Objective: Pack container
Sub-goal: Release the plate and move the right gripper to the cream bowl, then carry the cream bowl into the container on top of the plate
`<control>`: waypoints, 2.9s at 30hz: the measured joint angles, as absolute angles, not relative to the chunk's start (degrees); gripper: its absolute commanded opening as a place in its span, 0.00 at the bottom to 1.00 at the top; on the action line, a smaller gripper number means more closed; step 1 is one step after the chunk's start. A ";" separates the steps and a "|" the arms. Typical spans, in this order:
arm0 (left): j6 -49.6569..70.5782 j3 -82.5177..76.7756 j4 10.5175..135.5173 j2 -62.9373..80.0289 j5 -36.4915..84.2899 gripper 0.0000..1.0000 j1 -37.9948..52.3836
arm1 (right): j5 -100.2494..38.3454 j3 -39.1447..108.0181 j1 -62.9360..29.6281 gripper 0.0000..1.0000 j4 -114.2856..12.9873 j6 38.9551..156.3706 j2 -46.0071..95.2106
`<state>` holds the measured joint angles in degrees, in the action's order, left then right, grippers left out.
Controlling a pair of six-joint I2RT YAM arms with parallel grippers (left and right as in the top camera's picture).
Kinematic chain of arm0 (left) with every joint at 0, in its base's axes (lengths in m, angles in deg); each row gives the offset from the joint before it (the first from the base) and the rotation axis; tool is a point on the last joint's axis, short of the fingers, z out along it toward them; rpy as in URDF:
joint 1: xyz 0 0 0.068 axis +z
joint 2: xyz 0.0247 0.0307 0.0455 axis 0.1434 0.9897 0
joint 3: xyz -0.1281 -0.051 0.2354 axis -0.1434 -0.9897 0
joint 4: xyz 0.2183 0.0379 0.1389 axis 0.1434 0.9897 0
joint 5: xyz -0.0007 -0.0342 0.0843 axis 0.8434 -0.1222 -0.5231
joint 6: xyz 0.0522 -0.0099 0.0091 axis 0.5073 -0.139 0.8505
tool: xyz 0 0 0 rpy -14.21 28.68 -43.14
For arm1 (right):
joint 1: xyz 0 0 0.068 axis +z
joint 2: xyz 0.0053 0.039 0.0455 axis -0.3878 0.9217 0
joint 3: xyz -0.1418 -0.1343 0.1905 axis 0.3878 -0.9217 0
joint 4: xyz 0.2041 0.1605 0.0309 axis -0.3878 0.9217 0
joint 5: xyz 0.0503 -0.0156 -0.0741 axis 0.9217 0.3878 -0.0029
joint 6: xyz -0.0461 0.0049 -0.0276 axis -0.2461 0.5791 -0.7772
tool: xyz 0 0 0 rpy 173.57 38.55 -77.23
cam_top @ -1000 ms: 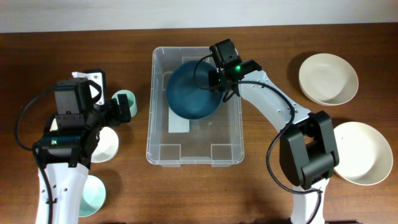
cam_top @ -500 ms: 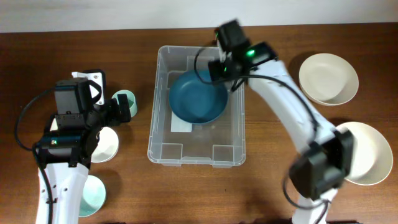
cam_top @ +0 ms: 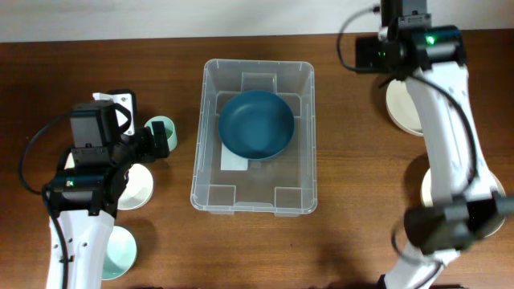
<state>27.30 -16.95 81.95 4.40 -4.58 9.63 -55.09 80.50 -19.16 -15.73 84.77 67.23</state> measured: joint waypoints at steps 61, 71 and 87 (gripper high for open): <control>27.30 -16.95 81.95 4.40 -4.58 0.99 9.63 | -55.62 79.84 -30.87 0.04 -18.79 86.63 93.77; 27.30 -16.95 81.95 4.40 -4.60 0.99 9.63 | -50.63 90.95 -28.34 0.04 -11.41 81.77 88.19; 27.30 -16.95 81.95 4.40 -4.60 0.99 9.63 | -48.23 95.28 4.16 0.04 -7.91 71.83 69.75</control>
